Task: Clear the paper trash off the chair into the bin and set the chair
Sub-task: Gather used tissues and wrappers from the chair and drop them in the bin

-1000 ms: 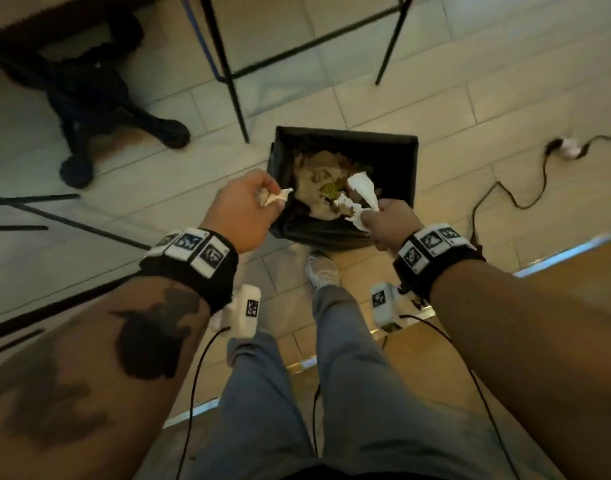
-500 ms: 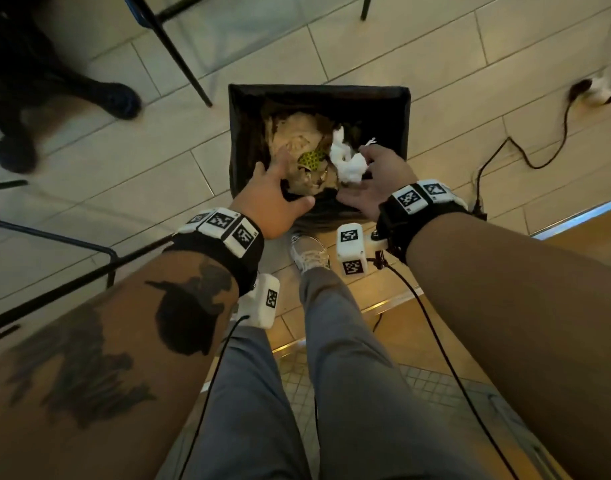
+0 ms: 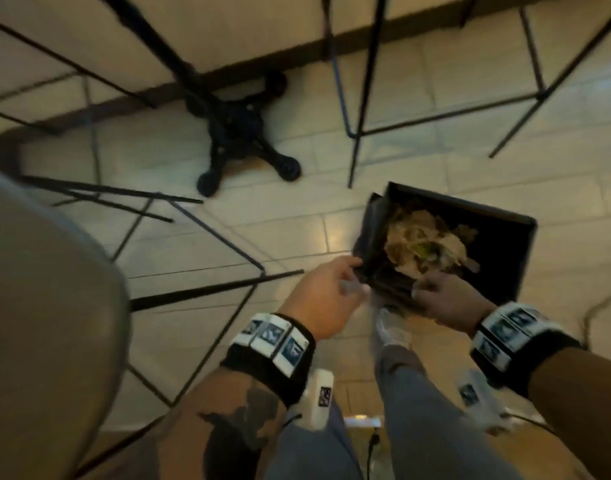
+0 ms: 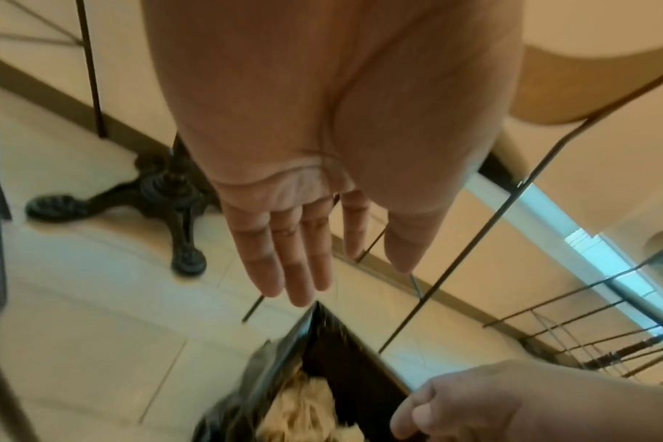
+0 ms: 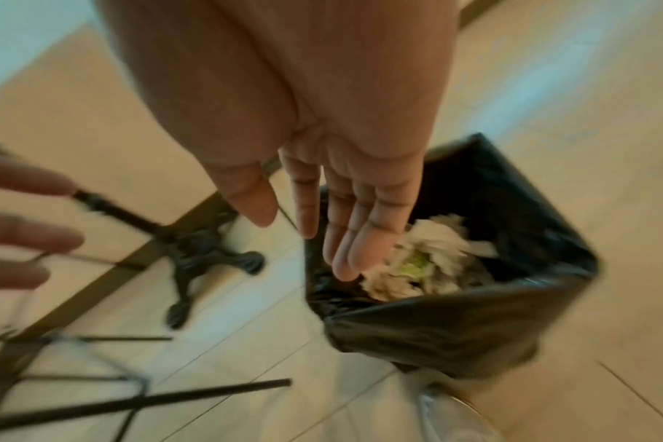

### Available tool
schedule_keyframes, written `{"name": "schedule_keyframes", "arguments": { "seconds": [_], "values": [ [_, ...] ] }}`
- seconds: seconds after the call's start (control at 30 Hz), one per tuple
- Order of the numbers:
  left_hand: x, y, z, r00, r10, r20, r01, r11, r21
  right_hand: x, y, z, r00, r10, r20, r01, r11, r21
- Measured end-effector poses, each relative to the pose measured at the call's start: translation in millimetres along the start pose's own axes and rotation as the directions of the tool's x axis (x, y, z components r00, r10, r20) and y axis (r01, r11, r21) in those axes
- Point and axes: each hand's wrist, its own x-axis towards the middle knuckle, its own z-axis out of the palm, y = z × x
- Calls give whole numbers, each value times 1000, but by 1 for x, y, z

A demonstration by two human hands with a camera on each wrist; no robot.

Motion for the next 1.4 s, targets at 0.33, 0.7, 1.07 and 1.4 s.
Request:
{"name": "schedule_keyframes", "arguments": {
  "seconds": [0.33, 0.7, 1.07, 1.4],
  "values": [
    [-249, -53, -145, 873, 145, -466, -241, 958, -154, -156, -262, 63, 844, -526, 104, 536, 822, -190],
    [-356, -154, -172, 529, -42, -848, -194, 966, -168, -239, -479, 168, 456, -873, 171, 852, 372, -369],
    [-343, -148, -208, 81, -132, -988, -170, 975, -144, -192, -569, 229, 530, -728, 434, 802, 266, -534],
    [-310, -138, -256, 57, -75, -996, -45, 996, -78, -185, -532, 206, 508, -806, 305, 845, 398, -358]
  ]
}}
